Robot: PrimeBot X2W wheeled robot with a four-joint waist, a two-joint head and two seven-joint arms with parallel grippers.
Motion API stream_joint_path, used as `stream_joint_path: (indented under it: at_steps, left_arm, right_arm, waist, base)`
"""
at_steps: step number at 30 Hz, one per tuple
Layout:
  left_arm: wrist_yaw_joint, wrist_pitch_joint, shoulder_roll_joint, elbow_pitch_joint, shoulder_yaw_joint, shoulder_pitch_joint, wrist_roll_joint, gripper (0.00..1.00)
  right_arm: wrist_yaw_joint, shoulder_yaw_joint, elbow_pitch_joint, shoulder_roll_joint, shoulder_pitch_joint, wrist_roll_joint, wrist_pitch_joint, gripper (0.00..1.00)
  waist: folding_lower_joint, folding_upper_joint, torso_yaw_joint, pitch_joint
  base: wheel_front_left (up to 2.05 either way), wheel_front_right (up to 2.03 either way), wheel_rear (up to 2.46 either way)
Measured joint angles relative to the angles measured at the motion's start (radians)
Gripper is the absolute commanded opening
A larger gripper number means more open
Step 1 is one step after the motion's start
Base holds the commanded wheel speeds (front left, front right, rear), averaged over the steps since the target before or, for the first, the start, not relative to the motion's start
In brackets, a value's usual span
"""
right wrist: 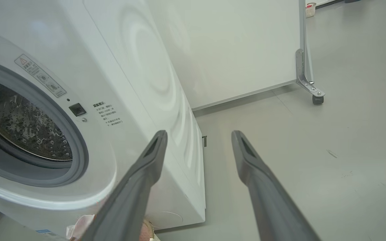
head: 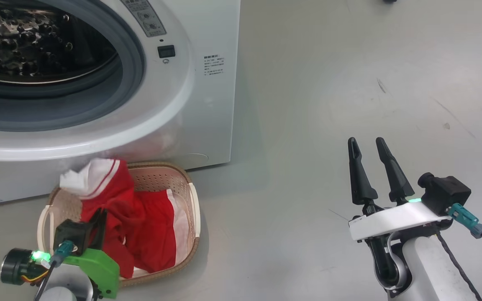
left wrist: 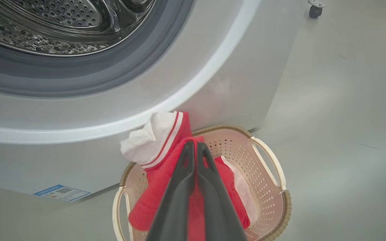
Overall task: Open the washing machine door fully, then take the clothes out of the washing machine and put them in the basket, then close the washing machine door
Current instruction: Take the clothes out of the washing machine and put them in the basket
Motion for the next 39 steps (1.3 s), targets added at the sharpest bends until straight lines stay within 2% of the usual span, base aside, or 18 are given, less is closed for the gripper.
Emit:
stream_joint_path:
  at_steps: [13, 31, 36, 39]
  left_arm:
    - [-0.004, 0.048, 0.021, 0.117, -0.009, -0.119, 0.002, 0.0]
    - [0.002, 0.09, 0.051, 0.314, 0.055, -0.305, -0.015, 0.0]
    - [0.032, 0.102, 0.063, 0.389, 0.099, -0.315, -0.034, 0.0]
    - [0.067, 0.104, 0.062, 0.43, 0.164, -0.317, -0.088, 0.0]
  right_arm:
    - [0.0, 0.004, -0.022, 0.0, -0.044, 0.001, 0.0, 1.0]
    - [0.0, -0.057, -0.061, 0.002, -0.105, 0.02, 0.0, 1.0]
    - [0.0, -0.058, -0.061, 0.002, -0.107, 0.019, 0.0, 1.0]
    - [0.0, -0.058, -0.062, 0.002, -0.112, 0.018, 0.0, 1.0]
  waist:
    - [0.0, 0.0, -0.063, 0.125]
    - [0.0001, 0.0, -0.137, 0.307]
    - [0.0001, 0.0, -0.136, 0.33]
    - [0.0001, 0.0, -0.131, 0.337]
  base:
    - [0.0, 0.0, 0.0]
    - [0.0, 0.0, 0.0]
    - [0.0, 0.0, 0.0]
    - [0.0, 0.0, 0.0]
